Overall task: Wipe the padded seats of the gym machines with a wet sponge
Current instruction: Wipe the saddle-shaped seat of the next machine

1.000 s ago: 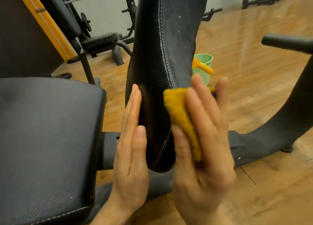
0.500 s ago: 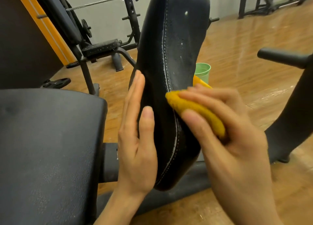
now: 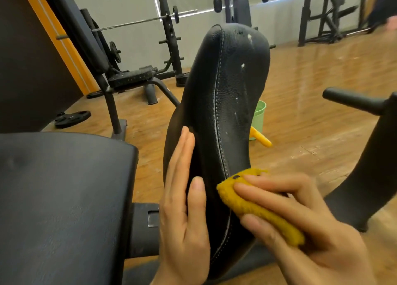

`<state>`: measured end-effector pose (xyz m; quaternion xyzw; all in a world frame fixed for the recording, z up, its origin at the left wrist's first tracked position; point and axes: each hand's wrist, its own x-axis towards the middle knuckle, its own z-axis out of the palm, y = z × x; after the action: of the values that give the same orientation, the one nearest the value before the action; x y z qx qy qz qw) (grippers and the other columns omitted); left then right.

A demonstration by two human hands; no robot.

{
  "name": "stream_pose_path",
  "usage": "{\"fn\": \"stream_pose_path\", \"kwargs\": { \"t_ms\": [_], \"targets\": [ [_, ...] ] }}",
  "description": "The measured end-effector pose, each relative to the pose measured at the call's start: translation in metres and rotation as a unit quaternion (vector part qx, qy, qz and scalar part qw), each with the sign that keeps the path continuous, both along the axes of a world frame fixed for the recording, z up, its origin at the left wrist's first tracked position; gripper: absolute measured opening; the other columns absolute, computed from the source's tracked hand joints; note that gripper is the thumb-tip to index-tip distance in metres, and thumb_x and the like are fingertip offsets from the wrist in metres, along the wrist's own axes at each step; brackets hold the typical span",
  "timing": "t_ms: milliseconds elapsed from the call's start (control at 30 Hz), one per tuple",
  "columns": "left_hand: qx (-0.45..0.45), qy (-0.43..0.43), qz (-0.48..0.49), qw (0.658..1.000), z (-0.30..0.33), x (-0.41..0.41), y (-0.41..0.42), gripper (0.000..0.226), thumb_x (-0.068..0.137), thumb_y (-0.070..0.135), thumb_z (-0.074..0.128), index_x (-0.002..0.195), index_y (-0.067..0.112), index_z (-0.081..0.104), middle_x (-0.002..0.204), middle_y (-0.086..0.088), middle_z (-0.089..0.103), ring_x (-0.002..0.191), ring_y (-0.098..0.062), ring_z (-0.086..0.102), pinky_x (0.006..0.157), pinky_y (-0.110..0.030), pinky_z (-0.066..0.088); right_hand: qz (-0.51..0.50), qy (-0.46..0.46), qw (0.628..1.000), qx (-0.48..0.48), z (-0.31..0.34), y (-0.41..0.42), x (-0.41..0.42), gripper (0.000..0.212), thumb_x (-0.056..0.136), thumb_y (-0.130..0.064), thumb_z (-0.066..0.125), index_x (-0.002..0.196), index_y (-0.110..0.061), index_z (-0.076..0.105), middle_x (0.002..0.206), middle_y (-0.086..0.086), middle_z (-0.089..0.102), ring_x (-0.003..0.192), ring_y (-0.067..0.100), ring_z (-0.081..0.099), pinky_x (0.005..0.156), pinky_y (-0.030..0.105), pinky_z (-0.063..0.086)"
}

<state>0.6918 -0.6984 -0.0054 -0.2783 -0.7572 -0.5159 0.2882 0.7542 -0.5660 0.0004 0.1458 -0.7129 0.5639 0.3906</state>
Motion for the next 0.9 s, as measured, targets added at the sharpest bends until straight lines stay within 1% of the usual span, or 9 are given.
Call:
{"fn": "stream_pose_path", "kwargs": {
  "t_ms": [100, 233, 367, 500, 567, 667, 733, 800, 900],
  "targets": [
    [0.009, -0.012, 0.004, 1.000, 0.001, 0.000, 0.002, 0.047, 0.102, 0.021, 0.033, 0.149, 0.023, 0.032, 0.156, 0.021, 0.031, 0.144, 0.003, 0.026, 0.112, -0.009, 0.020, 0.041, -0.028, 0.999, -0.020, 0.019, 0.005, -0.026, 0.023, 0.078, -0.035, 0.071, 0.101, -0.032, 0.076, 0.104, -0.008, 0.067, 0.110, 0.016, 0.060, 0.093, 0.021, 0.047],
    [0.001, -0.014, 0.009, 1.000, 0.002, -0.001, 0.001, 0.048, 0.101, 0.023, 0.033, 0.149, 0.029, 0.031, 0.155, 0.026, 0.030, 0.143, 0.005, 0.025, 0.111, -0.007, 0.019, -0.056, 0.004, 0.998, 0.041, 0.029, 0.008, -0.050, 0.024, 0.081, -0.026, 0.072, 0.105, -0.026, 0.074, 0.103, -0.006, 0.063, 0.108, 0.016, 0.057, 0.094, 0.027, 0.046],
    [-0.004, 0.002, 0.009, 1.000, 0.002, -0.004, -0.001, 0.050, 0.099, 0.027, 0.034, 0.149, 0.024, 0.034, 0.156, 0.022, 0.031, 0.144, 0.003, 0.027, 0.111, -0.007, 0.020, 0.024, -0.012, 1.000, 0.002, 0.014, 0.013, -0.022, 0.027, 0.078, -0.037, 0.068, 0.103, -0.030, 0.076, 0.102, -0.008, 0.066, 0.109, 0.015, 0.061, 0.093, 0.023, 0.048],
    [0.009, -0.032, 0.007, 0.999, 0.004, -0.001, -0.002, 0.049, 0.099, 0.025, 0.040, 0.147, 0.031, 0.036, 0.152, 0.030, 0.031, 0.141, 0.008, 0.026, 0.107, -0.002, 0.019, -0.113, 0.040, 0.989, 0.083, 0.045, 0.011, -0.067, 0.021, 0.084, -0.022, 0.072, 0.105, -0.022, 0.075, 0.103, -0.004, 0.061, 0.103, 0.019, 0.054, 0.089, 0.028, 0.046],
    [0.005, -0.039, 0.001, 0.999, 0.010, -0.003, -0.004, 0.050, 0.097, 0.029, 0.042, 0.146, 0.035, 0.036, 0.151, 0.033, 0.031, 0.141, 0.010, 0.026, 0.107, -0.002, 0.019, -0.152, 0.070, 0.981, 0.096, 0.050, 0.015, -0.081, 0.022, 0.085, -0.017, 0.071, 0.106, -0.019, 0.074, 0.104, -0.002, 0.059, 0.103, 0.021, 0.052, 0.090, 0.031, 0.045],
    [0.020, -0.055, -0.002, 0.998, 0.025, -0.014, -0.003, 0.052, 0.095, 0.034, 0.045, 0.145, 0.041, 0.035, 0.151, 0.034, 0.030, 0.140, 0.013, 0.024, 0.108, -0.003, 0.020, -0.052, 0.023, 0.997, 0.059, 0.025, 0.015, -0.053, 0.024, 0.083, -0.028, 0.070, 0.107, -0.027, 0.074, 0.106, -0.006, 0.061, 0.109, 0.021, 0.056, 0.093, 0.037, 0.048],
    [0.048, -0.066, -0.003, 0.997, 0.033, -0.026, 0.002, 0.053, 0.094, 0.034, 0.042, 0.145, 0.041, 0.035, 0.150, 0.035, 0.032, 0.138, 0.016, 0.024, 0.108, -0.003, 0.021, -0.007, 0.015, 0.998, 0.056, 0.018, 0.012, -0.037, 0.025, 0.081, -0.037, 0.068, 0.104, -0.032, 0.075, 0.105, -0.009, 0.063, 0.109, 0.021, 0.059, 0.094, 0.034, 0.048],
    [0.061, -0.077, -0.008, 0.995, 0.039, -0.033, 0.009, 0.054, 0.094, 0.032, 0.041, 0.147, 0.039, 0.035, 0.149, 0.034, 0.034, 0.137, 0.017, 0.025, 0.110, -0.006, 0.023, -0.051, 0.030, 0.993, 0.097, 0.028, 0.013, -0.049, 0.022, 0.083, -0.033, 0.069, 0.103, -0.029, 0.076, 0.105, -0.011, 0.061, 0.106, 0.016, 0.055, 0.091, 0.026, 0.046],
    [0.072, -0.086, -0.010, 0.994, 0.039, -0.034, 0.014, 0.055, 0.093, 0.033, 0.040, 0.147, 0.041, 0.034, 0.147, 0.038, 0.034, 0.136, 0.019, 0.025, 0.113, -0.012, 0.027, -0.187, 0.116, 0.964, 0.151, 0.063, 0.015, -0.087, 0.016, 0.089, -0.018, 0.068, 0.104, -0.015, 0.075, 0.110, 0.000, 0.054, 0.105, 0.019, 0.047, 0.089, 0.029, 0.044]
  ]
}}
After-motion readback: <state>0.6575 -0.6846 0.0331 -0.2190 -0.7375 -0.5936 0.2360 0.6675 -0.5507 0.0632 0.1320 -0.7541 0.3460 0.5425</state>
